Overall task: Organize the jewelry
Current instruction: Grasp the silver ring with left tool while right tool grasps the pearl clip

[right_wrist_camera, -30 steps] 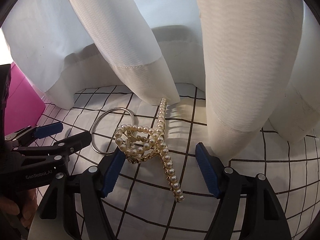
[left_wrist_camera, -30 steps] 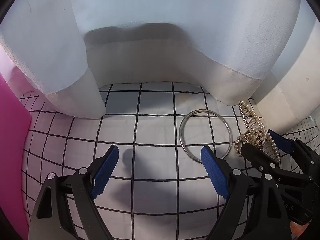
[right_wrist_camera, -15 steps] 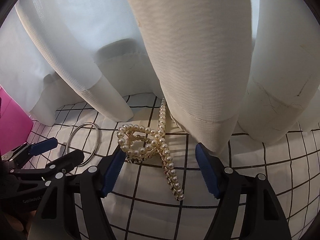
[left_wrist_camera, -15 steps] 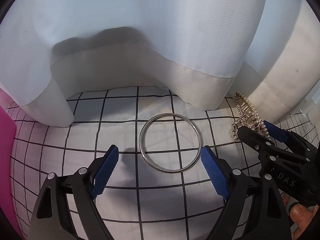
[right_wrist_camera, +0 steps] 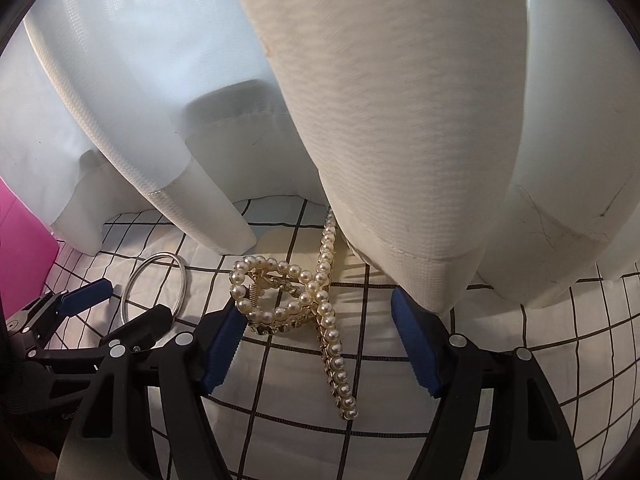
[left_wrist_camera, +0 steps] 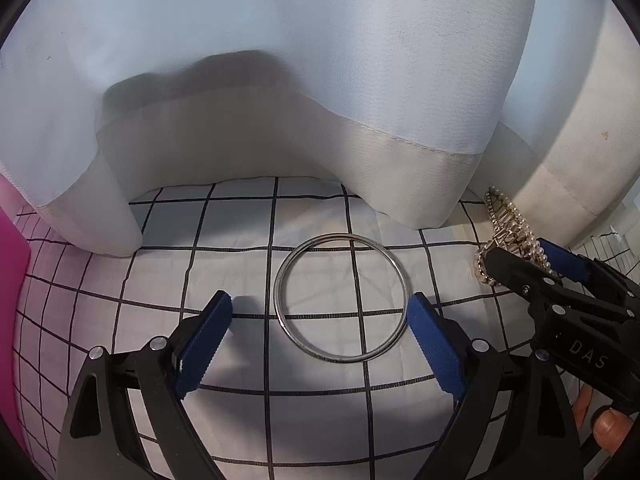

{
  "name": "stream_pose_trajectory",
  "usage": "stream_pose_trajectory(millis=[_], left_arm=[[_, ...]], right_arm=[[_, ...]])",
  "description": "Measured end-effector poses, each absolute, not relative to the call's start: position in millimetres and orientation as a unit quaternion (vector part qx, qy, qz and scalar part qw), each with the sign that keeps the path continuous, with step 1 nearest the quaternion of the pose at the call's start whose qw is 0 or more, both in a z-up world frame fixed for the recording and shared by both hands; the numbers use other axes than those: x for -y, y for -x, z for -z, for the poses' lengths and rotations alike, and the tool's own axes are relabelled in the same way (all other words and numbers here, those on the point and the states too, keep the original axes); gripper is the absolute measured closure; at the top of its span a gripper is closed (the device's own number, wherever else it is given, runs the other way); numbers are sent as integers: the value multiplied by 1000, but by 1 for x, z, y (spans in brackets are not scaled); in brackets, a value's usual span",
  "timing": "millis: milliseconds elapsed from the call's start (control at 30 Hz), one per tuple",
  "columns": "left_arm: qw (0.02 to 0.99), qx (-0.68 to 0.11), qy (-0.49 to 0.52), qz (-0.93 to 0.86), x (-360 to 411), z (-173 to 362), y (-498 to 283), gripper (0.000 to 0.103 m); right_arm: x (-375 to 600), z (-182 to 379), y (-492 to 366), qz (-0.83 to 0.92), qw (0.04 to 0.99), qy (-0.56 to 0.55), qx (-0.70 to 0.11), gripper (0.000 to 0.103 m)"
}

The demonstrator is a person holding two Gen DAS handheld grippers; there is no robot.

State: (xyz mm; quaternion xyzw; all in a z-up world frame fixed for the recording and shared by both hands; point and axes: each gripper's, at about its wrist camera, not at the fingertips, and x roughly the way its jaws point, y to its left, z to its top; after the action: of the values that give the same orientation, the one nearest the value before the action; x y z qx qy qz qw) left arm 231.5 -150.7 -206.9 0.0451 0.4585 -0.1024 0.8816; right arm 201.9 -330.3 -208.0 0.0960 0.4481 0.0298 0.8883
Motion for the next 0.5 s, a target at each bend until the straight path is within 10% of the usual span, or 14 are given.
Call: stream_pose_trajectory(millis=[500], left_arm=[[886,-450,-68,87,179,216,-242,6]], right_arm=[[323,213,-213,-18,890,-87,-448,24]])
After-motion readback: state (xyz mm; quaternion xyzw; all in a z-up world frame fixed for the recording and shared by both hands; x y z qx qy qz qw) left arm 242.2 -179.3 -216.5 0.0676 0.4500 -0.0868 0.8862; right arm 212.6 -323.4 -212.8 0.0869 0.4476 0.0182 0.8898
